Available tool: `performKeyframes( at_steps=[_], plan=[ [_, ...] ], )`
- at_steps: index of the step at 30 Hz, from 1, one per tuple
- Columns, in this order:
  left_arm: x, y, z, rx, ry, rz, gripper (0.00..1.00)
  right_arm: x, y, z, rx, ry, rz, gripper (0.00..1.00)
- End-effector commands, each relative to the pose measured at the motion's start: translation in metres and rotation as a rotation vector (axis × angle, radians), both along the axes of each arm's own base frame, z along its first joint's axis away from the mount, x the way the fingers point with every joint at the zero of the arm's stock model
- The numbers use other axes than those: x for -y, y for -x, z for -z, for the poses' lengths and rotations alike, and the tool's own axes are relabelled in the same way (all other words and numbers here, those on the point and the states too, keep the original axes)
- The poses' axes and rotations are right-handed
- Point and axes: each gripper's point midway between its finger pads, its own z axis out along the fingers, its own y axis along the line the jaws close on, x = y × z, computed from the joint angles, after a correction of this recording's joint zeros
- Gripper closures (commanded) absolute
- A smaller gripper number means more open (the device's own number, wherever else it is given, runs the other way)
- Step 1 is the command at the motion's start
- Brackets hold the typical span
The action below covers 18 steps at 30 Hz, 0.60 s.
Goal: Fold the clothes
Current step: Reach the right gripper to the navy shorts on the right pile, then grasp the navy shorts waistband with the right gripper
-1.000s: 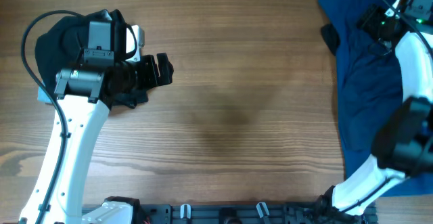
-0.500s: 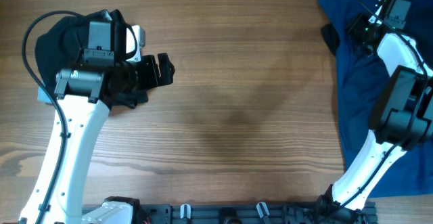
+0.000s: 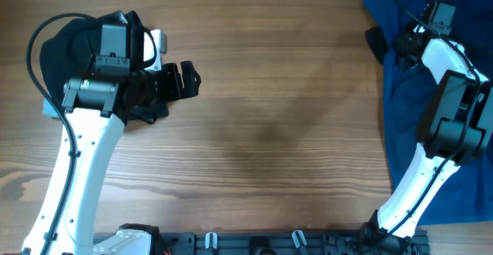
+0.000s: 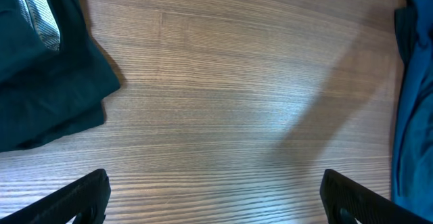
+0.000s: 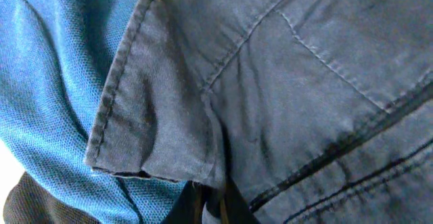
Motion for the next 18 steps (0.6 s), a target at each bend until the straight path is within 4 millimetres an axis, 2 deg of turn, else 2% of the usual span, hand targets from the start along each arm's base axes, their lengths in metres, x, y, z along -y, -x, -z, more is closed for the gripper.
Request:
performKeyframes(
  at_steps=[1,4,6,10,12,16,17,18],
  plan=[
    [0.003,0.001,-0.005,0.006,0.016,0.009,0.00,0.017,0.000,-0.039,0.046,0.048,0.036,0.96],
    [0.003,0.002,-0.004,0.000,0.015,0.009,0.00,0.013,-0.004,-0.080,0.122,0.051,0.013,0.96],
    [0.003,0.002,-0.004,0.001,0.016,0.009,0.00,0.007,-0.004,-0.115,0.178,0.065,-0.030,0.96],
    [0.003,0.003,-0.004,-0.004,0.015,0.010,0.00,-0.001,0.001,-0.157,0.245,0.060,-0.052,0.96],
    [0.003,0.004,-0.004,-0.007,0.014,0.010,0.00,-0.002,0.003,-0.163,0.250,0.062,-0.053,0.96],
    [0.003,0.004,-0.003,-0.010,0.014,0.010,0.00,-0.004,0.006,-0.155,0.221,0.050,-0.054,0.96],
    [0.003,0.004,-0.003,-0.010,0.014,0.010,0.00,-0.006,0.006,-0.153,0.214,0.047,-0.057,0.91],
    [0.003,0.004,-0.003,-0.011,0.014,0.010,0.00,-0.006,0.007,-0.151,0.208,0.045,-0.058,0.76]
  ],
)
